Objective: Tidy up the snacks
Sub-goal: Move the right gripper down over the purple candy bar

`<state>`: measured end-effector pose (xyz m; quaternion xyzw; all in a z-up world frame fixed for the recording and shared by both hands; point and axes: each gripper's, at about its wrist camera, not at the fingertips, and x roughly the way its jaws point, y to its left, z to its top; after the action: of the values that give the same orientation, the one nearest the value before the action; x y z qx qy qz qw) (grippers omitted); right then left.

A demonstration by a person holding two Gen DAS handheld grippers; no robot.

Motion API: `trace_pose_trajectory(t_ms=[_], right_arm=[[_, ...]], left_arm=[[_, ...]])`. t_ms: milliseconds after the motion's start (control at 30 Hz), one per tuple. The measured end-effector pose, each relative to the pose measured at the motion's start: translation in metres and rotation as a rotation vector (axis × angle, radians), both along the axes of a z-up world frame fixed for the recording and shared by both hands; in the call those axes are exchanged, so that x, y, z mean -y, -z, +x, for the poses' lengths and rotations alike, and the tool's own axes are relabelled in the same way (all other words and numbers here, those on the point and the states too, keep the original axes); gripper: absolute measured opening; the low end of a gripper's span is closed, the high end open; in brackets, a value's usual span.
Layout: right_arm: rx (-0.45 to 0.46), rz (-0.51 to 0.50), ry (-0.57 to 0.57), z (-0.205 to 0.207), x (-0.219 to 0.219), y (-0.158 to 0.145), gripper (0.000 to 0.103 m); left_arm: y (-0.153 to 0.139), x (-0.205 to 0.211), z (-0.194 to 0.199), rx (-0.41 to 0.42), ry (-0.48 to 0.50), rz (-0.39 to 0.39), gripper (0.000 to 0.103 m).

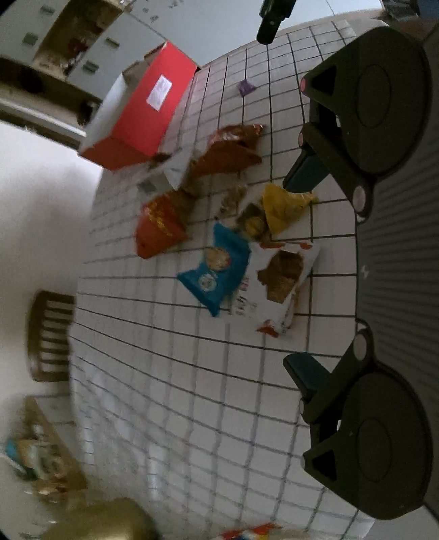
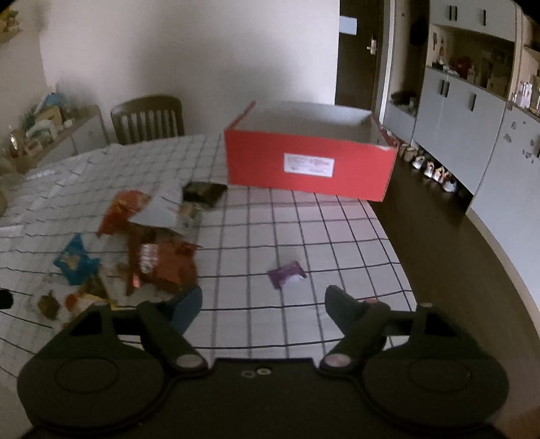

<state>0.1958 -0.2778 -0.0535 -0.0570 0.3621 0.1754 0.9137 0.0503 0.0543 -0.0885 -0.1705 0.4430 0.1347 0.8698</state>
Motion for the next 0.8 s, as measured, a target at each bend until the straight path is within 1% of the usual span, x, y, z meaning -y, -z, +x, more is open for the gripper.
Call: trace_pose_trajectory(t_ms=[100,267,333,400,500,600,700,800], right_arm=[[-0.007,-0.025,0.001,0.014,0.003,0.008,0.079],[-0.013,-0.059,-0.018,0.035,0.005,0.018,0.079],[-0.029,-0.062,-0.021,0.047,0.005,0.023,0.077],[-0.043,-0.063,-0.018,0.058,0.004,0.027,0.077],[-0.065,-0.06,-0.003,0.072,0.003,0.032,0.073],[-0.118,-0.025,0.008,0.082,0.004,0.036,0.071],[-0.176,-0.004,0.022,0.093,0.004,0.039,0.07],[-0.212,0.01,0.049,0.103,0.004,0.039,0.068]], left_arm=[[0.008,-0.018,0.01,-0.06,-0.106,-0.119,0.102],[0.02,-0.039,0.03,-0.127,-0.3,-0.251,0.102],[0.027,-0.046,0.035,-0.154,-0.382,-0.304,0.102],[0.034,-0.052,0.039,-0.173,-0.45,-0.354,0.102],[0.043,-0.059,0.045,-0.201,-0.531,-0.419,0.102],[0.048,-0.064,0.05,-0.222,-0.605,-0.455,0.102],[0.052,-0.066,0.053,-0.238,-0.656,-0.464,0.102],[0.059,-0.069,0.057,-0.25,-0.695,-0.488,0.102]])
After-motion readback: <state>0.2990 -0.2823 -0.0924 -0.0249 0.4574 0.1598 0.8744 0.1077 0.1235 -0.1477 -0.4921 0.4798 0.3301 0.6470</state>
